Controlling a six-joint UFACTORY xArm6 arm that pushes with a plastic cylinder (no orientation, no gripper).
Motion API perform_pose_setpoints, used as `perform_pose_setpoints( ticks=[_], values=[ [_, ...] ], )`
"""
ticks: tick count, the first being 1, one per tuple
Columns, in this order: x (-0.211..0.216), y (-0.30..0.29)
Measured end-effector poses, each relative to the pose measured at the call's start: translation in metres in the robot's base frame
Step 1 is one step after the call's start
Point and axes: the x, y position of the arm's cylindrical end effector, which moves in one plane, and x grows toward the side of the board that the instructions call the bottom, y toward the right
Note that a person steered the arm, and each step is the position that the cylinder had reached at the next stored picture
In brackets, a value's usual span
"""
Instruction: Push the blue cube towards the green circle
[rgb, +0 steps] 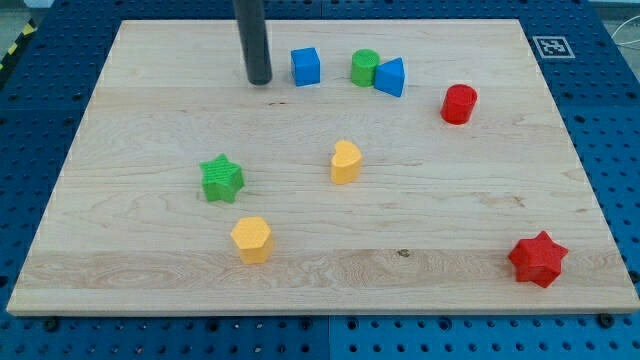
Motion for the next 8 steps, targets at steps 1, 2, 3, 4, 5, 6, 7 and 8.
perform_pose_setpoints(
  ticks=[1,2,3,4,5,6,7,8],
  values=[
    [0.0,0.021],
    [-0.001,0.022],
    [-0.012,0.022],
    [-0.022,0.022],
    [-0.022,0.022],
    [-0.022,0.032],
    [-0.022,0.035],
    [-0.022,0.035]
  ],
)
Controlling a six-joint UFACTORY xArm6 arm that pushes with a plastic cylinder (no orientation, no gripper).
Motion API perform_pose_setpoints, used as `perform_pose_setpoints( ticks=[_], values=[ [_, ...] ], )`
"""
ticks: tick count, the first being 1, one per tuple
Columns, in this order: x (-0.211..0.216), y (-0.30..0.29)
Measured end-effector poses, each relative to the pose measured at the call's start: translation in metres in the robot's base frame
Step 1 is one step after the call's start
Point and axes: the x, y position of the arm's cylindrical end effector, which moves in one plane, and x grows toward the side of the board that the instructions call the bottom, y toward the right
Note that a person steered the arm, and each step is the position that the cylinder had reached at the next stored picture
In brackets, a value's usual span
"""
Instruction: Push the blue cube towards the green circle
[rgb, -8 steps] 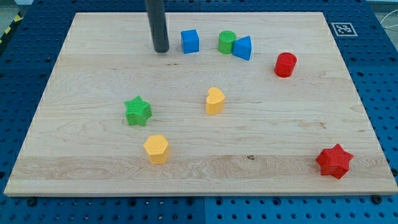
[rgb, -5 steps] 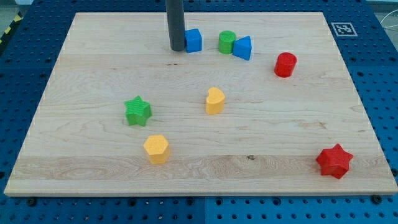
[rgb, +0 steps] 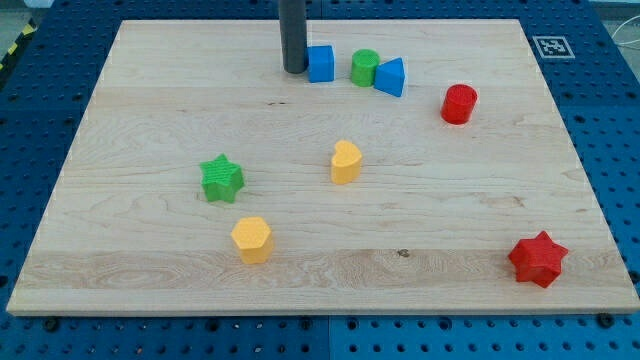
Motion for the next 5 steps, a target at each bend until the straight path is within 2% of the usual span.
perform_pose_setpoints(
  ticks=[5],
  values=[
    [-0.0135,0.0025]
  ],
)
